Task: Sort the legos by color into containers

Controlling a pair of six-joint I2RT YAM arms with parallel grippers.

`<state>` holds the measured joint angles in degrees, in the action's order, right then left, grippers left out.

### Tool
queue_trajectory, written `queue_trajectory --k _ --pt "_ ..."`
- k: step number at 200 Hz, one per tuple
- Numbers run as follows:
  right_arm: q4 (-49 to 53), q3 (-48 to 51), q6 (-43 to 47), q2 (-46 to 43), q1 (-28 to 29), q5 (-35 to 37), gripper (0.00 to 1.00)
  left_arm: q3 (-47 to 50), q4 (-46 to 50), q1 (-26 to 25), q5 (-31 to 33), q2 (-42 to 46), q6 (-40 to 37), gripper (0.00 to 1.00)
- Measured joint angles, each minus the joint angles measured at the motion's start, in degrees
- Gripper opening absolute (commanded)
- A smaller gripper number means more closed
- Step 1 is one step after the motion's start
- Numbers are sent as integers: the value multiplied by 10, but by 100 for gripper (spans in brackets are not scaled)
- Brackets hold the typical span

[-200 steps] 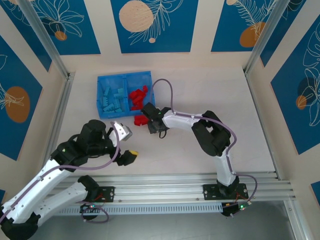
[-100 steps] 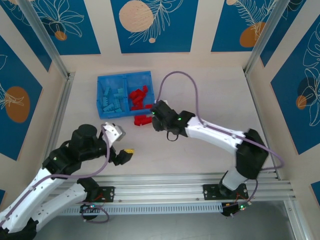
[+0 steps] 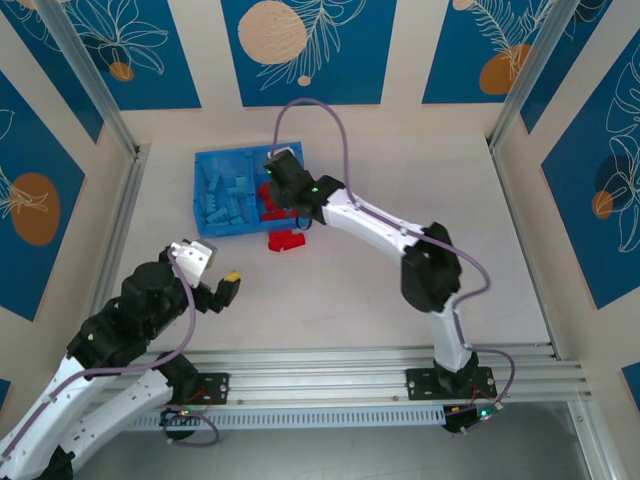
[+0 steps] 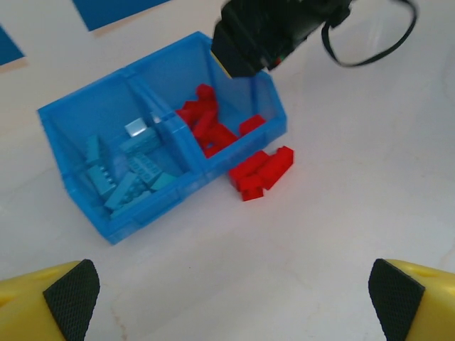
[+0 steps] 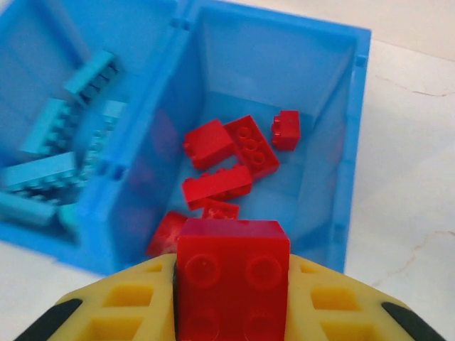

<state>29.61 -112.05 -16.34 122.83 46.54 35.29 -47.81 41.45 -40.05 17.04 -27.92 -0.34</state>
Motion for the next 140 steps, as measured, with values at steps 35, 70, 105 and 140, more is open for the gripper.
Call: queue_trajectory --k 35,70,105,140 --pt "72 -122 12 119 -10 17 40 0 1 0 23 4 3 100" --pt "132 -223 20 181 -14 20 53 1 2 0 26 4 4 100" --pt "155 -253 19 175 -14 20 50 1 2 0 26 -7 4 100" --pt "161 -181 11 97 -13 -5 50 3 0 0 37 -38 32 100"
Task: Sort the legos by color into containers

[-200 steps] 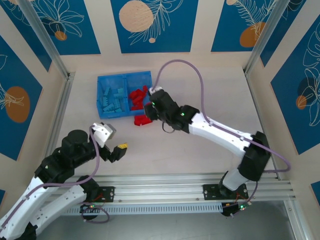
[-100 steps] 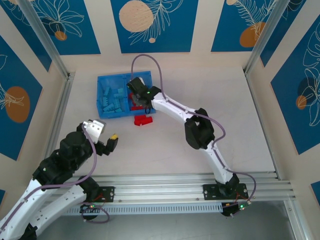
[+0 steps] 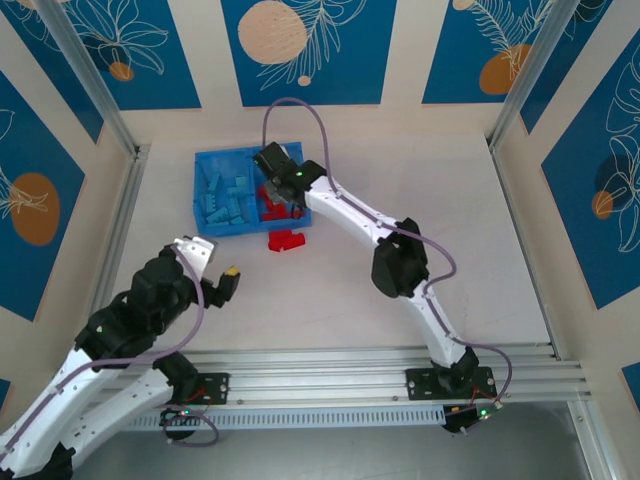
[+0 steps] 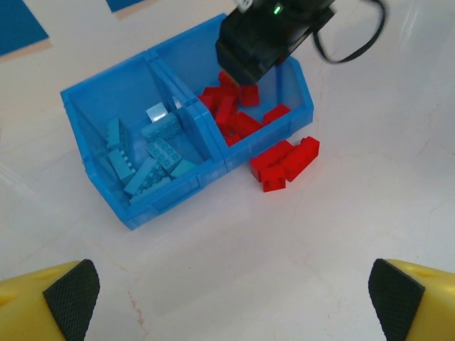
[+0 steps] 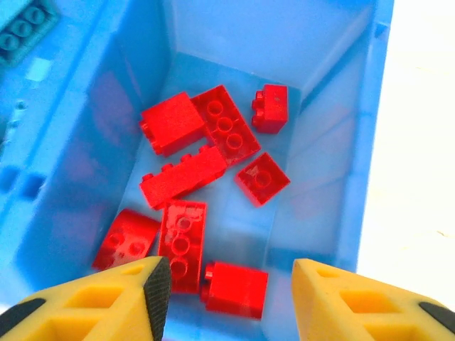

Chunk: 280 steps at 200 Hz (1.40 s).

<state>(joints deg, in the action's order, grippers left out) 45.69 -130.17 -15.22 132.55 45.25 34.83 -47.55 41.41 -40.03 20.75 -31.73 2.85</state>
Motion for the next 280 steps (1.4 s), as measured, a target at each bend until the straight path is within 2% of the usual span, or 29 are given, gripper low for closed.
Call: queue_trajectory --k 23,38,79,116,143,173,213,251,280 --pt "-23 151 -7 -146 0 -60 55 0 -7 0 4 -43 67 100" --pt "-46 254 -13 -267 0 -117 63 0 -24 0 -3 -86 118 100" --pt "-104 478 -28 -577 0 -270 79 -1 -95 11 -45 -266 221 97" --pt "-112 641 -68 -743 -2 -350 93 -6 -166 54 -123 -447 268 96" --pt "-93 699 -94 -803 -6 -368 95 -39 -202 97 -150 -548 299 95" --pt "-84 708 -107 -836 -13 -368 95 -83 -235 114 -152 -623 316 92" --pt "-84 708 -112 -832 -20 -368 95 -130 -265 126 -152 -688 329 70" --pt "-84 708 -119 -826 -22 -368 95 -132 -280 134 -152 -699 339 59" --pt "-85 708 -123 -824 -22 -368 95 -122 -296 134 -153 -699 340 48"
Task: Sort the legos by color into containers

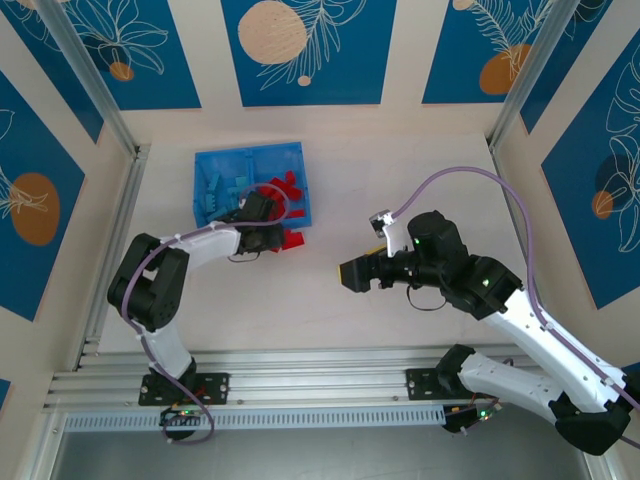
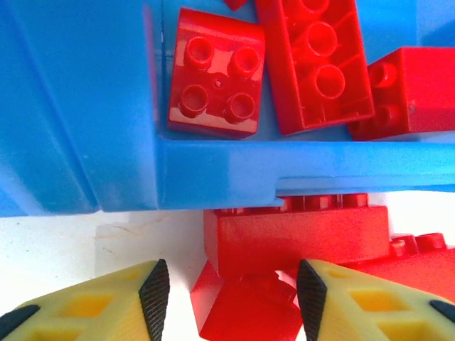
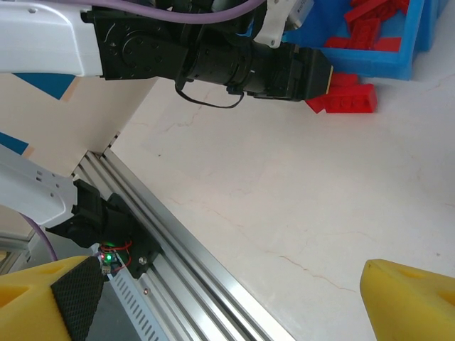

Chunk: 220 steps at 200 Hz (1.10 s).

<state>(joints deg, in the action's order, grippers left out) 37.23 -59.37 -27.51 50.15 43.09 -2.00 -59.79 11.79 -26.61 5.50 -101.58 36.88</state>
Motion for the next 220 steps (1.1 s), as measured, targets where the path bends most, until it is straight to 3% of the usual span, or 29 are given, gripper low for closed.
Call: queue_trajectory --k 88,99,119,148,167,220 --pt "-4 0 -17 7 0 -2 95 76 -32 0 -19 54 1 43" --pt "-4 0 -17 7 -1 -4 95 77 -29 0 -21 54 0 46" --pt "-4 0 -21 7 0 -6 95 76 -19 0 -32 54 -12 61" --pt "-4 0 -26 7 -1 -6 95 76 16 0 -42 51 -32 62" --pt "-4 0 -29 7 -1 -6 95 75 26 0 -44 46 -47 59" --pt "-4 0 -33 7 -1 -6 95 58 52 0 -41 35 -70 37"
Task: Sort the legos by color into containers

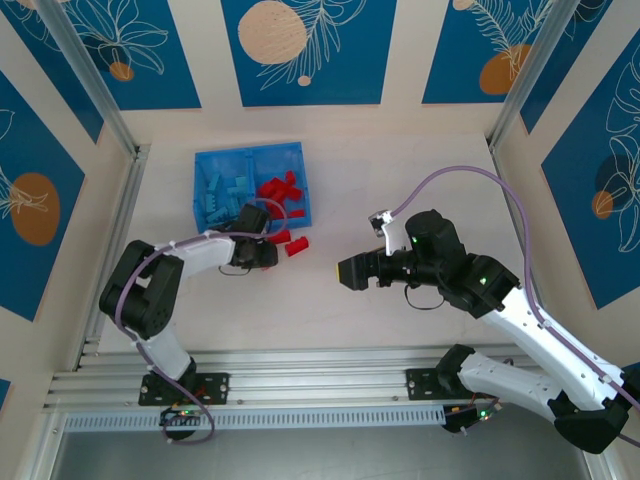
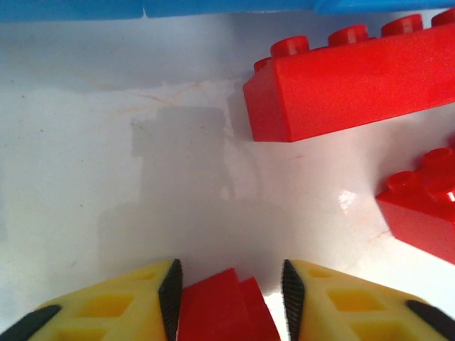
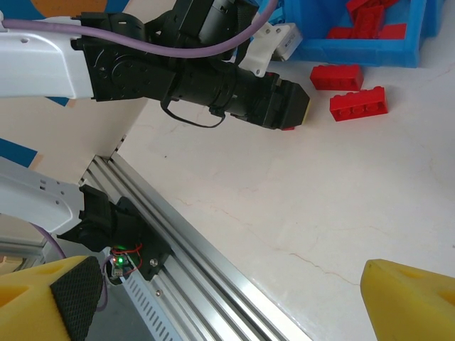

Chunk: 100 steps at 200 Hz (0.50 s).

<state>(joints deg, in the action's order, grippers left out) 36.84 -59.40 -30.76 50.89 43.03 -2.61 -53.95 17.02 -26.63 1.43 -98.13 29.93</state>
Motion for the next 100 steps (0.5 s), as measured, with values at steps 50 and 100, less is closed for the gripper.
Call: queue_trajectory --k 50,100 --pt "1 0 -10 9 0 -2 95 17 7 -7 -9 19 4 21" --pt "1 0 -18 21 0 -5 95 24 84 -33 -13 125 12 9"
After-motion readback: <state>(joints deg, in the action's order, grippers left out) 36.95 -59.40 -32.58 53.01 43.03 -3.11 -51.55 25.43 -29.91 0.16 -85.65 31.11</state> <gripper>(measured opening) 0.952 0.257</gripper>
